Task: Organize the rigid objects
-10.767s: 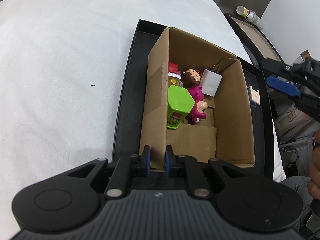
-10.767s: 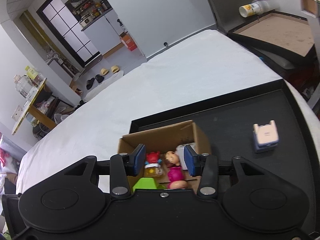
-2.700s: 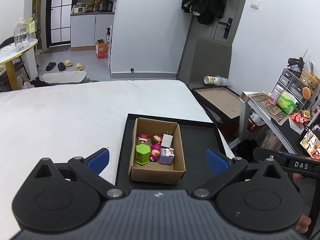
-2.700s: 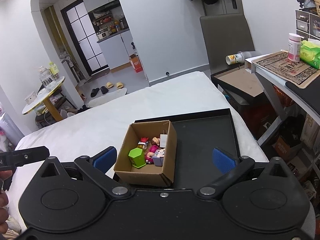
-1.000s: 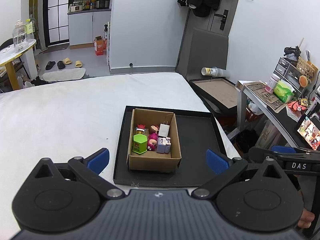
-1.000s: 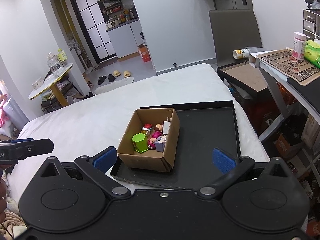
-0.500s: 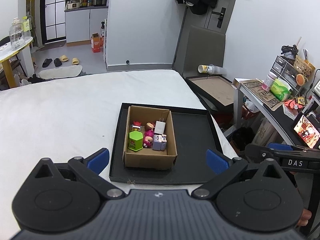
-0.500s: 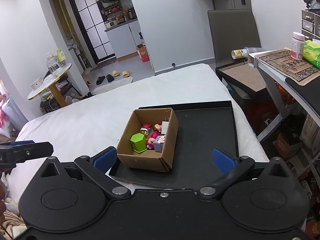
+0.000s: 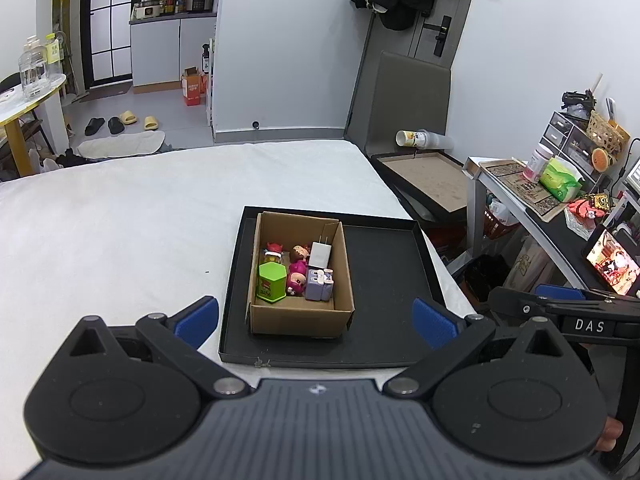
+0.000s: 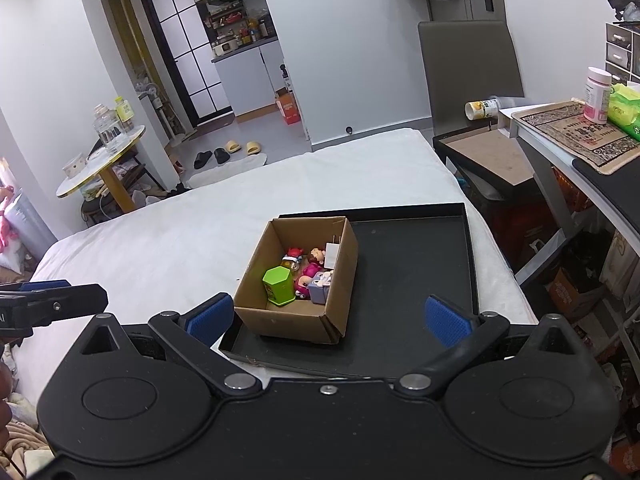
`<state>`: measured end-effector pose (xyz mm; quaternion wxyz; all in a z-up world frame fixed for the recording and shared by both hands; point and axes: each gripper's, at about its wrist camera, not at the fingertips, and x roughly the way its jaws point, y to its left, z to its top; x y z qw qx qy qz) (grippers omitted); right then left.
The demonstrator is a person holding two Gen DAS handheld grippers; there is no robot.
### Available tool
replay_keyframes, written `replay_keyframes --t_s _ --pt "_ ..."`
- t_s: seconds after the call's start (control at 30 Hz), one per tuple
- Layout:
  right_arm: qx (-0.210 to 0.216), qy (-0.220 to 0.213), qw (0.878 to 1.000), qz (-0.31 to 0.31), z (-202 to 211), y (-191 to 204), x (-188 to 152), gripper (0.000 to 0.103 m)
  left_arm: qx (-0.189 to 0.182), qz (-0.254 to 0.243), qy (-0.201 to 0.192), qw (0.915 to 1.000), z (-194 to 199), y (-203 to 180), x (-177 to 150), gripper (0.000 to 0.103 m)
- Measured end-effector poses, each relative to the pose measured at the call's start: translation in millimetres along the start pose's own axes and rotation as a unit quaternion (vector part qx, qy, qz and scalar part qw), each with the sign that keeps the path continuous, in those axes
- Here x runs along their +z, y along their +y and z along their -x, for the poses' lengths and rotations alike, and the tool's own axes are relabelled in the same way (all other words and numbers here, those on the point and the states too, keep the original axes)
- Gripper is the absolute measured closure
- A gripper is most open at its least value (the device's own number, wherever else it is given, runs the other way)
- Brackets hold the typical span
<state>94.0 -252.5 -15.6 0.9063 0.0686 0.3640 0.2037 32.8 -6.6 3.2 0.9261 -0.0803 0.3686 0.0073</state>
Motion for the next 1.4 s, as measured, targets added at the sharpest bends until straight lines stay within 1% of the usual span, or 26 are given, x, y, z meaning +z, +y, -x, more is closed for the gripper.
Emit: replay_keyframes --t_s 1.03,1.4 --pt "0.001 0.0 1.0 0.0 0.1 -0.1 0.6 0.0 -0.004 -0.003 0.0 1.0 0.4 -1.4 -1.3 0.001" --pt "-0.003 0.004 1.0 -0.002 -2.9 1.3 1.2 0.0 -0.013 -0.015 -0.01 0.9998 2.2 -3.9 -4.7 0.001"
